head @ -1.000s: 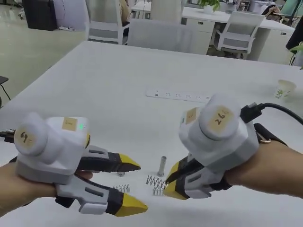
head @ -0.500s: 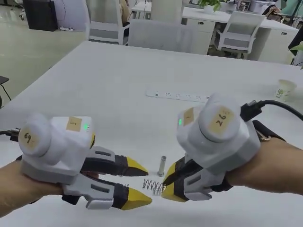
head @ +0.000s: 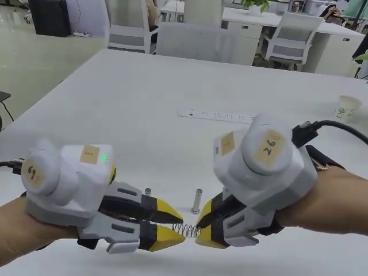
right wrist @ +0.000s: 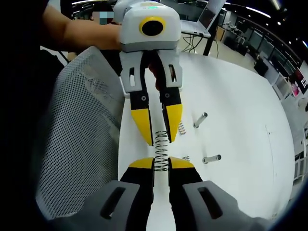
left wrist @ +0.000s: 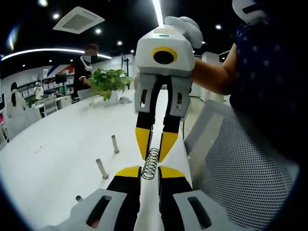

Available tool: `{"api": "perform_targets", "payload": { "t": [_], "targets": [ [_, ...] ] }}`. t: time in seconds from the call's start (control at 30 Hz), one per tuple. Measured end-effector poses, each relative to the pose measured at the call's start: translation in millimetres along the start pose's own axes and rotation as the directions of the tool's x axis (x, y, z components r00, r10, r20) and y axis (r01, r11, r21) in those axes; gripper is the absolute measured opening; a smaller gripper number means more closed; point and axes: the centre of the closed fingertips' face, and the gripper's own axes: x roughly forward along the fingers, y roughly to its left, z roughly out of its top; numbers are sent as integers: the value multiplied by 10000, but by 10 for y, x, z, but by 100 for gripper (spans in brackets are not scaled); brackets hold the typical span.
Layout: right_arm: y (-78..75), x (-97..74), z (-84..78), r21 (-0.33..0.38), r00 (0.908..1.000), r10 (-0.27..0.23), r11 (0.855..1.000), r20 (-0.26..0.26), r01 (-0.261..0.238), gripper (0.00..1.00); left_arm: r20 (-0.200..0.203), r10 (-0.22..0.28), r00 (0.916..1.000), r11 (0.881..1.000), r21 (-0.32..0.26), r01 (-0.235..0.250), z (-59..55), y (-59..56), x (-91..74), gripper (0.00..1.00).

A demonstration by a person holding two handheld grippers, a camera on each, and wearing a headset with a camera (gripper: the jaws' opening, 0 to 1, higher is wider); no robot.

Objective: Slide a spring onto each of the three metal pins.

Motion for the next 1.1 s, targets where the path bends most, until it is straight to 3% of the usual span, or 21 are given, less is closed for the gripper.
{"api": "perform_targets", "payload": {
  "t": [0.3,0.6,1.1],
  "targets": [
    [31,-7,-11,-13,9999,150,9999,-19,-150,8,-185,-125,9998,9997,183,128,-41,-30,15,5],
    [38,-10,-21,-131,9997,244,9996,-62,-245,8,-154,-213,9997,9988,432,220,-39,-39,20,3],
    [55,-8,-25,-36,9994,332,9994,130,-331,9,6,-352,9994,9989,303,352,-14,-52,11,2]
  ]
}}
